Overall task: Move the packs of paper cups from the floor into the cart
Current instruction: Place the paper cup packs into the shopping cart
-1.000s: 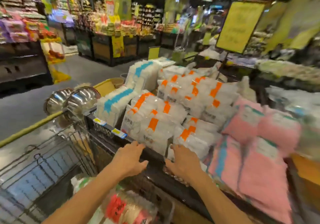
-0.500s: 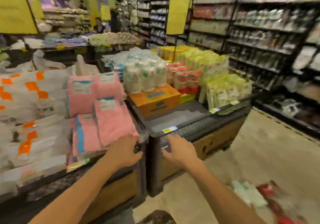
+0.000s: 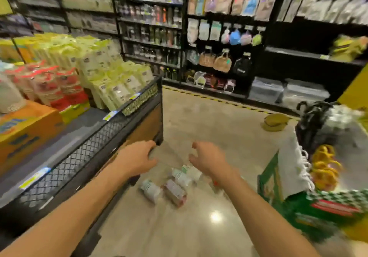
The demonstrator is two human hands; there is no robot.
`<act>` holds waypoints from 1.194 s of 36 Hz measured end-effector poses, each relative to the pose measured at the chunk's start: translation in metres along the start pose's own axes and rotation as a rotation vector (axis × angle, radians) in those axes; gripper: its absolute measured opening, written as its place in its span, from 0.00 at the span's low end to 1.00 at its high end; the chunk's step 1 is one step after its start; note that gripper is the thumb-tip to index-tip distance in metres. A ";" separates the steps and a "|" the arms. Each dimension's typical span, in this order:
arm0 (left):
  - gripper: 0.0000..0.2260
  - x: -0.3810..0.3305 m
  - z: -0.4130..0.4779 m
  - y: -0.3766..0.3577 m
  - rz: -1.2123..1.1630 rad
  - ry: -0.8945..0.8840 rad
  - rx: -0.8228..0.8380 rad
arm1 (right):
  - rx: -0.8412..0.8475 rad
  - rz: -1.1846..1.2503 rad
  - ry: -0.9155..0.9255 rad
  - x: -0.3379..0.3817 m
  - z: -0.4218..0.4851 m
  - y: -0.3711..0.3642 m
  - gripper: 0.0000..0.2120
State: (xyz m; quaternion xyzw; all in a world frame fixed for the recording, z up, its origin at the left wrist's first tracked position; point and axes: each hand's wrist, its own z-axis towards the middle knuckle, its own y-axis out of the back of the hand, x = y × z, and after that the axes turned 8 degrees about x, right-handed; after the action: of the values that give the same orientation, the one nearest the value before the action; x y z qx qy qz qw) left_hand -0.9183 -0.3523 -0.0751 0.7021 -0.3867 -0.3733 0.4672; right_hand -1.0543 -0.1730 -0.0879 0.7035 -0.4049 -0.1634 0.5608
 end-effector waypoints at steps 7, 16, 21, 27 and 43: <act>0.23 -0.017 0.066 -0.009 -0.005 -0.040 0.062 | -0.020 0.060 -0.095 -0.043 0.045 -0.004 0.17; 0.21 0.038 0.178 -0.030 -0.150 0.042 0.135 | 0.053 0.076 -0.124 -0.037 0.157 -0.033 0.16; 0.23 0.098 0.256 -0.063 -0.285 0.157 0.203 | 0.157 0.032 -0.146 -0.023 0.240 -0.063 0.19; 0.22 0.172 0.330 -0.128 -0.512 0.429 0.268 | 0.309 0.073 -0.163 -0.012 0.334 -0.125 0.23; 0.33 0.240 0.502 -0.426 -1.027 0.995 0.360 | 0.620 0.164 -0.226 -0.079 0.559 -0.384 0.27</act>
State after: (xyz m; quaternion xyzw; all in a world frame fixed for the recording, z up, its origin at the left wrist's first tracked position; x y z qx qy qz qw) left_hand -1.1789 -0.6377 -0.6597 0.9468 0.1933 -0.1133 0.2312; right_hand -1.3377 -0.4641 -0.6367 0.7832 -0.5500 -0.0637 0.2829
